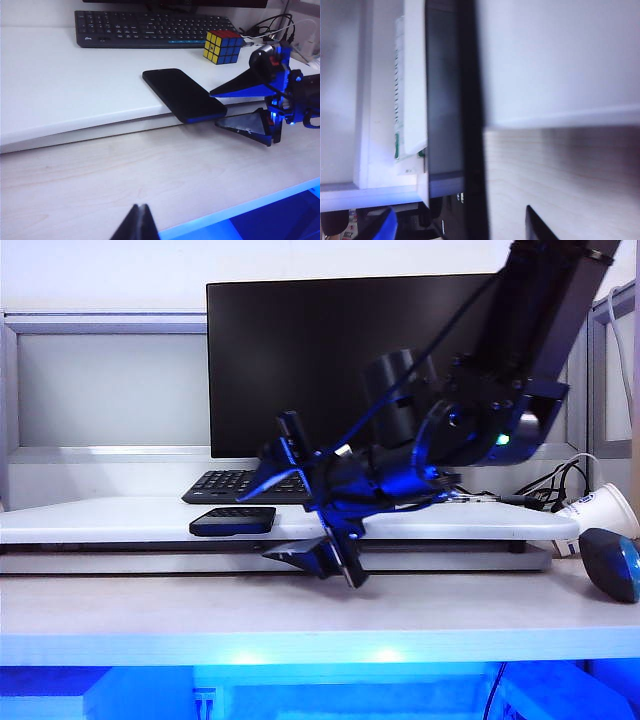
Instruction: Put the phone on top of the Rubik's Cube.
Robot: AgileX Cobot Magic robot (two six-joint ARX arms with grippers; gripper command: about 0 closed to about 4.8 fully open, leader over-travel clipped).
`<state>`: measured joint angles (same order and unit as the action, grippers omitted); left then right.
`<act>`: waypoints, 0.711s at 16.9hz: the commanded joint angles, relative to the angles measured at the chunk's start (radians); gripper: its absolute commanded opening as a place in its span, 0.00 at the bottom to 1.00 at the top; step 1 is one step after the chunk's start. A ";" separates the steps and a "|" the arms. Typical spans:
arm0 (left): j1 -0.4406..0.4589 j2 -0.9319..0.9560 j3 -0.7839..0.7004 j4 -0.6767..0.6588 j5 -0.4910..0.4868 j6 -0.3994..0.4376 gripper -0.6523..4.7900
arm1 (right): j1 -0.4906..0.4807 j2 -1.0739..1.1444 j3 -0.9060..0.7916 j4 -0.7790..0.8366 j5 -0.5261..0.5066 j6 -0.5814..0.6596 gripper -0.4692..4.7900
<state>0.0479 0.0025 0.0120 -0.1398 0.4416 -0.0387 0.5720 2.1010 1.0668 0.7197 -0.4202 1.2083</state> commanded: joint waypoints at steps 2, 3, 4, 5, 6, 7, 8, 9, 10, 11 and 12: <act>0.002 0.000 0.000 -0.008 0.005 0.005 0.11 | 0.004 0.003 0.012 0.017 0.015 -0.002 0.52; 0.002 0.000 0.000 -0.008 0.004 0.005 0.11 | 0.004 0.003 0.014 0.017 0.019 -0.002 0.46; 0.002 0.000 0.000 -0.008 0.005 0.005 0.11 | 0.004 0.003 0.015 0.018 0.023 -0.002 0.38; 0.002 0.000 0.000 -0.008 0.004 0.005 0.11 | 0.004 0.003 0.015 0.017 0.023 -0.005 0.31; 0.002 0.000 0.000 -0.008 0.005 0.005 0.11 | 0.004 0.003 0.015 0.017 0.023 -0.005 0.26; 0.002 0.000 0.000 -0.008 0.005 0.005 0.11 | 0.004 0.003 0.015 0.017 0.024 -0.005 0.18; 0.002 0.000 0.000 -0.008 0.004 0.005 0.11 | 0.004 0.003 0.015 0.018 0.025 -0.005 0.08; 0.002 0.000 0.000 -0.008 0.004 0.005 0.11 | 0.004 0.003 0.015 0.018 0.026 -0.005 0.07; 0.002 0.000 0.000 -0.008 0.004 0.005 0.11 | 0.004 0.003 0.015 0.018 0.026 -0.005 0.07; 0.002 0.000 0.000 -0.008 0.004 0.005 0.11 | 0.004 0.003 0.015 0.018 0.025 -0.005 0.07; 0.002 0.000 0.000 -0.008 0.004 0.005 0.11 | 0.004 0.003 0.015 0.018 0.025 -0.005 0.07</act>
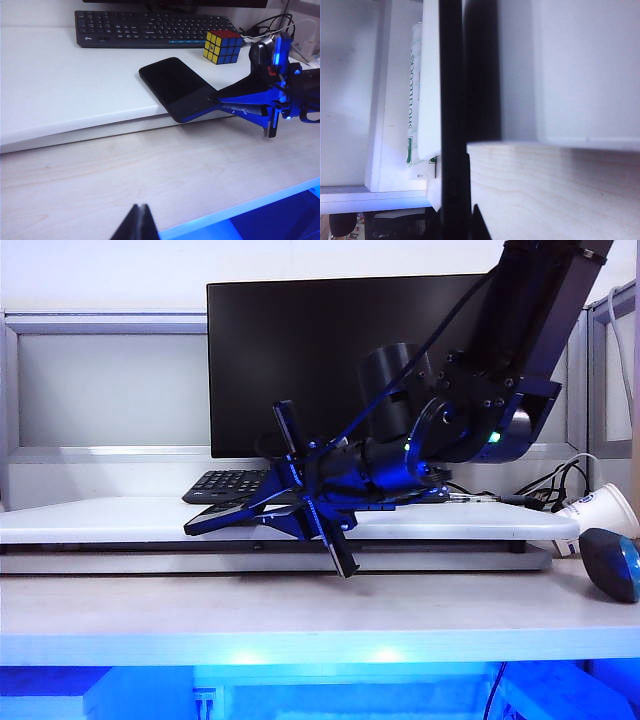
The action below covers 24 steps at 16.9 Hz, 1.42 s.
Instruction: Put the phone on top of the Rubik's Cube.
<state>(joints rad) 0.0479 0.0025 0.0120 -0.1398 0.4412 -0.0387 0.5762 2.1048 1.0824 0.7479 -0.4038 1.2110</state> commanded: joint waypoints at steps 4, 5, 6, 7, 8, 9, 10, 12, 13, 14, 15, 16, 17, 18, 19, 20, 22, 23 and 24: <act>0.002 0.000 0.000 -0.008 0.005 0.005 0.11 | 0.000 -0.002 0.000 0.141 0.009 -0.010 0.07; 0.002 0.000 0.000 -0.008 0.005 0.005 0.11 | -0.001 -0.003 0.000 0.163 0.008 -0.010 0.07; 0.002 0.000 0.000 -0.008 0.005 0.005 0.11 | -0.001 -0.004 0.005 0.173 0.001 -0.010 0.07; 0.002 0.000 0.000 -0.008 0.005 0.005 0.11 | -0.001 -0.005 0.008 0.177 -0.003 -0.010 0.07; 0.002 0.000 0.000 -0.008 0.005 0.005 0.11 | -0.001 -0.007 0.015 0.177 -0.009 -0.010 0.07; 0.002 0.000 0.000 -0.008 0.005 0.005 0.11 | -0.001 -0.008 0.025 0.177 -0.011 -0.010 0.07; 0.002 0.000 0.000 -0.008 0.005 0.005 0.11 | -0.002 -0.010 0.037 0.179 -0.010 -0.010 0.07; 0.002 0.000 0.000 -0.008 0.005 0.005 0.11 | -0.008 -0.010 0.068 0.188 -0.010 -0.010 0.07; 0.002 0.000 0.000 -0.008 0.005 0.005 0.11 | -0.013 -0.010 0.084 0.192 -0.016 -0.011 0.07; 0.002 0.000 0.000 -0.008 0.005 0.005 0.11 | -0.020 -0.010 0.099 0.192 -0.017 -0.011 0.07; 0.002 0.000 0.000 -0.008 0.005 0.005 0.11 | -0.036 -0.014 0.112 0.192 -0.018 -0.011 0.07; 0.002 0.000 0.000 -0.008 0.005 0.005 0.11 | -0.052 -0.018 0.120 0.193 -0.020 -0.011 0.07; 0.002 0.000 0.000 -0.008 0.005 0.005 0.11 | -0.069 -0.021 0.125 0.191 -0.022 -0.011 0.07; 0.002 0.000 0.000 -0.008 0.005 0.005 0.11 | -0.094 -0.028 0.125 0.191 -0.023 -0.011 0.07; 0.002 0.000 0.000 -0.008 0.005 0.005 0.11 | -0.117 -0.036 0.125 0.190 -0.026 -0.011 0.07; 0.002 0.000 0.000 -0.008 0.005 0.005 0.11 | -0.137 -0.043 0.125 0.189 -0.032 -0.011 0.07; 0.002 0.000 0.000 -0.008 0.005 0.005 0.11 | -0.178 -0.057 0.125 0.182 -0.048 -0.012 0.07; 0.002 0.000 0.000 -0.008 0.005 0.005 0.11 | -0.196 -0.060 0.125 0.172 -0.064 -0.012 0.07; 0.002 0.000 0.000 -0.008 0.004 0.005 0.11 | -0.218 -0.062 0.125 0.161 -0.074 -0.012 0.07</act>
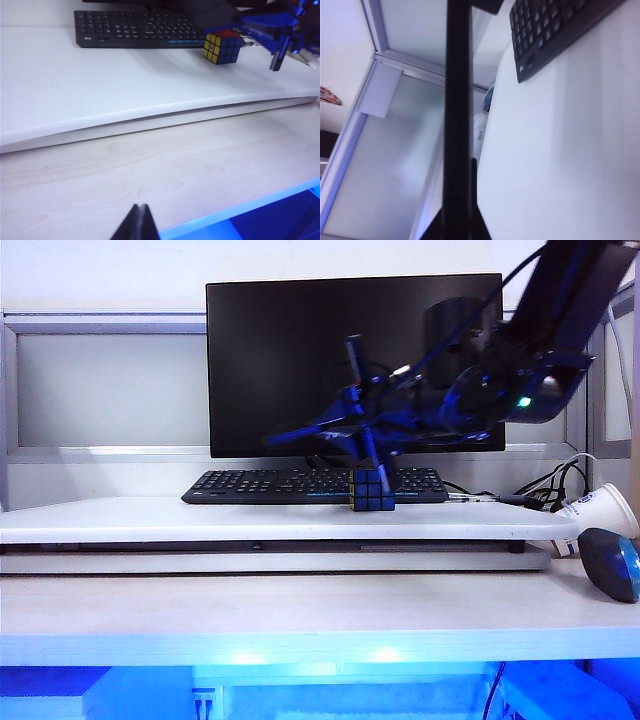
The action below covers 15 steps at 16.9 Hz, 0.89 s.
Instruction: Put the phone on top of the Rubik's Cube.
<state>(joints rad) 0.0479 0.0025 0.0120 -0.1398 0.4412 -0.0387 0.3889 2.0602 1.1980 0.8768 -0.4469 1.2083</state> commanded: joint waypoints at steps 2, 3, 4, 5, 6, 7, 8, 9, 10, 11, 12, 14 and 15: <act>0.002 0.000 0.000 -0.008 0.004 0.005 0.11 | -0.062 -0.019 0.010 0.032 -0.031 -0.011 0.07; 0.002 0.000 0.000 -0.008 0.005 0.005 0.11 | -0.080 -0.019 0.009 0.031 -0.037 -0.011 0.07; 0.002 0.000 0.000 -0.008 0.004 0.005 0.11 | -0.097 -0.019 0.009 0.030 -0.051 -0.011 0.07; 0.002 0.000 0.000 -0.008 0.004 0.005 0.11 | -0.108 -0.019 0.009 0.021 -0.065 -0.011 0.07; 0.002 0.000 0.000 -0.008 0.004 0.005 0.11 | -0.124 -0.019 0.009 0.008 -0.077 -0.012 0.07; 0.002 0.000 0.000 -0.008 0.004 0.005 0.11 | -0.135 -0.019 0.009 -0.018 -0.081 -0.012 0.07; 0.002 0.000 0.000 -0.008 0.004 0.005 0.11 | -0.142 -0.019 0.009 -0.023 -0.087 -0.014 0.07; 0.002 0.000 0.000 -0.008 0.004 0.005 0.11 | -0.146 -0.019 0.009 -0.034 -0.087 -0.037 0.07; 0.002 0.000 0.000 -0.008 0.004 0.005 0.11 | -0.152 -0.018 0.009 -0.040 -0.087 -0.039 0.07; 0.002 0.000 0.000 -0.008 0.004 0.005 0.11 | -0.156 -0.018 0.009 -0.056 -0.083 -0.040 0.07; 0.002 0.000 0.000 -0.008 0.005 0.005 0.11 | -0.167 -0.018 0.009 -0.063 -0.083 -0.050 0.07; 0.002 0.000 0.000 -0.008 0.004 0.005 0.11 | -0.179 -0.018 0.009 -0.071 -0.084 -0.057 0.07; 0.002 0.000 0.000 -0.008 0.004 0.005 0.11 | -0.183 -0.018 0.009 -0.079 -0.084 -0.058 0.07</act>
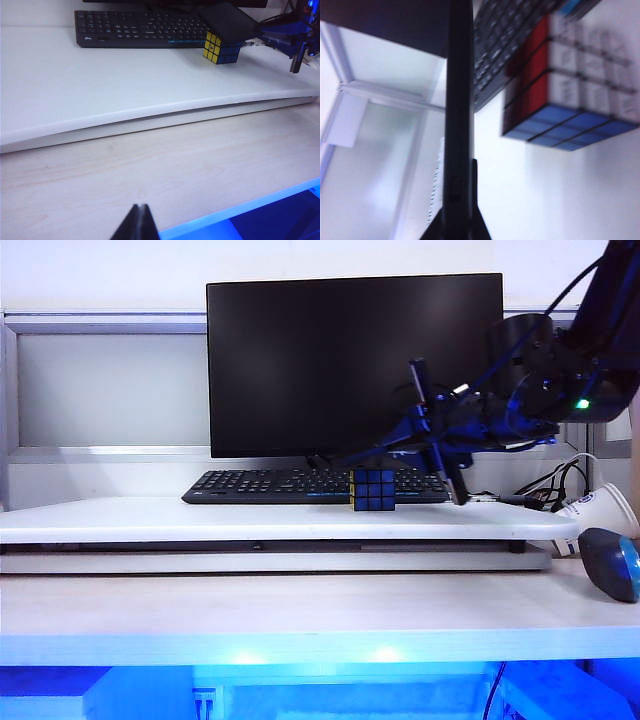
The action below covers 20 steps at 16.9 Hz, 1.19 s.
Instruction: Put the phone on top of the Rubik's Cube.
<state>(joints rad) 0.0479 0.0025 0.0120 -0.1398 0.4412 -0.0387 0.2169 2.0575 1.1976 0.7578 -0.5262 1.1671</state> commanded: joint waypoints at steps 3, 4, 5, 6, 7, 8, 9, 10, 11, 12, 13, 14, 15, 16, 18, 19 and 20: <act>0.002 0.000 0.000 -0.008 0.003 0.005 0.11 | -0.020 -0.016 0.009 0.031 -0.008 -0.016 0.07; 0.002 0.000 0.000 -0.008 0.000 0.005 0.11 | -0.021 -0.016 0.009 0.031 -0.008 -0.016 0.07; 0.002 0.000 0.000 -0.008 0.000 0.005 0.11 | -0.021 -0.016 0.009 0.031 -0.008 -0.016 0.07; 0.002 0.000 0.000 -0.008 0.000 0.005 0.11 | -0.021 -0.016 0.009 0.031 -0.008 -0.016 0.07; 0.002 0.000 0.000 -0.008 0.000 0.005 0.11 | -0.021 -0.016 0.009 0.031 -0.008 -0.016 0.07; 0.002 0.000 0.000 -0.008 0.000 0.005 0.11 | -0.021 -0.016 0.009 0.025 -0.008 -0.016 0.07; 0.002 0.000 0.000 -0.008 -0.001 0.005 0.11 | -0.021 -0.015 0.009 0.021 -0.008 -0.016 0.07; 0.002 0.000 0.000 -0.008 -0.001 0.005 0.11 | -0.022 -0.015 0.009 0.013 -0.007 -0.016 0.07; 0.002 0.000 0.000 -0.008 -0.001 0.005 0.11 | -0.024 -0.015 0.009 0.000 -0.007 -0.016 0.07; 0.002 0.000 0.000 -0.008 -0.002 0.005 0.11 | -0.025 -0.015 0.009 -0.010 -0.008 -0.016 0.07; 0.002 0.000 0.000 -0.008 -0.002 0.005 0.11 | -0.027 -0.015 0.009 -0.023 -0.008 -0.016 0.07; 0.002 0.000 0.000 -0.008 -0.003 0.005 0.11 | -0.027 -0.015 0.009 -0.027 -0.011 -0.016 0.07; 0.002 0.000 0.000 -0.008 -0.003 0.005 0.11 | -0.027 -0.015 0.009 -0.028 -0.012 -0.016 0.07; 0.002 0.000 0.000 -0.008 -0.003 0.005 0.11 | -0.027 -0.016 0.009 -0.028 -0.012 -0.016 0.07; 0.002 0.000 0.000 -0.008 -0.003 0.005 0.11 | -0.027 -0.015 0.009 -0.028 -0.011 -0.016 0.07; 0.002 0.000 0.000 -0.008 -0.003 0.005 0.11 | -0.027 -0.016 0.009 -0.028 -0.011 -0.016 0.07; 0.002 0.000 0.000 -0.008 -0.003 0.005 0.11 | -0.027 -0.016 0.009 -0.028 -0.011 -0.016 0.07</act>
<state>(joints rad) 0.0483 0.0025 0.0120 -0.1398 0.4351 -0.0383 0.1905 2.0560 1.2018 0.6968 -0.5350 1.1614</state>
